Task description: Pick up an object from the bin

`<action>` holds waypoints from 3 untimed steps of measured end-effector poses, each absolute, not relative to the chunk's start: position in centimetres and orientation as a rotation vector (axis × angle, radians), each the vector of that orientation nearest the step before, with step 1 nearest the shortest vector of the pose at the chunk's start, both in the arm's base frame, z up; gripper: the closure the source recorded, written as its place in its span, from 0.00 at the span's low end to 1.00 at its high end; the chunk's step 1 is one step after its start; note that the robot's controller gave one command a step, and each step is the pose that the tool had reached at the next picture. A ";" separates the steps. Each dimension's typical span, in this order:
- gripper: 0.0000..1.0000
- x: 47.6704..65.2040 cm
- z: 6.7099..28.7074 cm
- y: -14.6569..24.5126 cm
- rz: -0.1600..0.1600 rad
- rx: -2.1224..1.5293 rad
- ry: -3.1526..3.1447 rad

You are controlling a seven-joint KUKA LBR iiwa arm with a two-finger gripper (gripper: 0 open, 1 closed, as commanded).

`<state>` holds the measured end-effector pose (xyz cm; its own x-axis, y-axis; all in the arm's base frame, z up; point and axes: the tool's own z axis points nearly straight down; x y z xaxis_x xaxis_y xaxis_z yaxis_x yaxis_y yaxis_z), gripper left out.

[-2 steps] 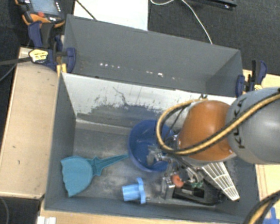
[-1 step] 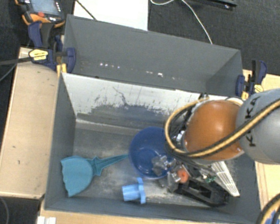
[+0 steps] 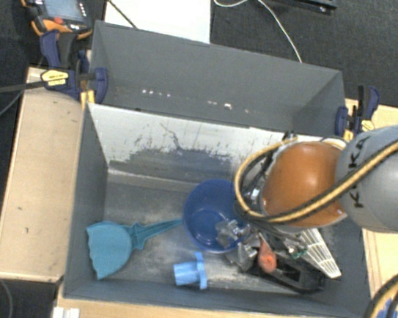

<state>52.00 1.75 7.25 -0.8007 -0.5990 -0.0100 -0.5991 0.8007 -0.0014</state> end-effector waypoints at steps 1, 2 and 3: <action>0.00 52.3 13.6 3.0 0.003 -0.964 2.975; 0.00 52.1 13.3 2.9 0.005 -0.963 2.982; 1.00 52.8 7.3 2.9 -0.002 -1.276 2.849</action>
Offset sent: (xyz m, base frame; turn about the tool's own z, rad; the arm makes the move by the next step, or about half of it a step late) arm 0.0000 0.0000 0.0000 0.0000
